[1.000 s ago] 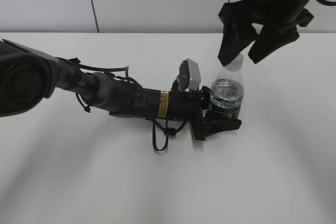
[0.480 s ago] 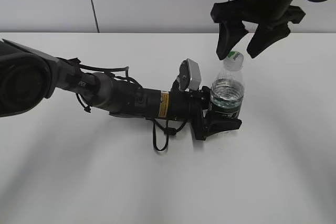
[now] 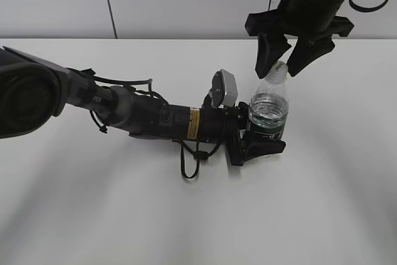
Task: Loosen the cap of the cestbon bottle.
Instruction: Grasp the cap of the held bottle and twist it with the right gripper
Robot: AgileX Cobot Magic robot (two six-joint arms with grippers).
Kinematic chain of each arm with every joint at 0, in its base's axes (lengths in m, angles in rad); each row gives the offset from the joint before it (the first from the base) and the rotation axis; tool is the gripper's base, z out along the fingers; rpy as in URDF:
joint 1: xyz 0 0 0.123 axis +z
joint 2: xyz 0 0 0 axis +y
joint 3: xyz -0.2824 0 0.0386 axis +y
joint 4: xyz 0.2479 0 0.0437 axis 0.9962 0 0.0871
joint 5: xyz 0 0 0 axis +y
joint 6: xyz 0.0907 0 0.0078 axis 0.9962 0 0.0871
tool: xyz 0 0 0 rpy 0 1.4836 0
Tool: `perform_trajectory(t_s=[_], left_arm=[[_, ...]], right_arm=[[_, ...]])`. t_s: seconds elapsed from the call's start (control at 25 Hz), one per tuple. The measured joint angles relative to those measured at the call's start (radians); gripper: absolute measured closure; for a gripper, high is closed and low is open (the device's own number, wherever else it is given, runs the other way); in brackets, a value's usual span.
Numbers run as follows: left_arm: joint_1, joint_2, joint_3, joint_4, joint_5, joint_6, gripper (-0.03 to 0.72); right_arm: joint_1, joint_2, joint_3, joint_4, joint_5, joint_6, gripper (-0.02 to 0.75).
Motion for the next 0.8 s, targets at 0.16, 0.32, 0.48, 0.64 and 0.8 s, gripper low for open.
perform_trajectory(t_s=[0.16,0.32,0.48,0.64,0.8], left_arm=[[0.0,0.0,0.0,0.0,0.0,-0.001,0.184],[0.0,0.0,0.0,0.0,0.0,-0.001,0.184],[0.0,0.0,0.0,0.0,0.001,-0.002,0.184],[0.0,0.0,0.0,-0.001,0.002,-0.003,0.184],[0.0,0.0,0.0,-0.001,0.003,-0.001,0.184]], right_arm=[[0.0,0.0,0.0,0.0,0.0,0.0,0.405],[0.0,0.0,0.0,0.001,0.0,-0.015,0.432],[0.0,0.0,0.0,0.001,0.0,-0.06,0.432],[0.0,0.0,0.0,0.001,0.0,-0.187,0.433],[0.0,0.0,0.0,0.005,0.0,-0.422,0.433]])
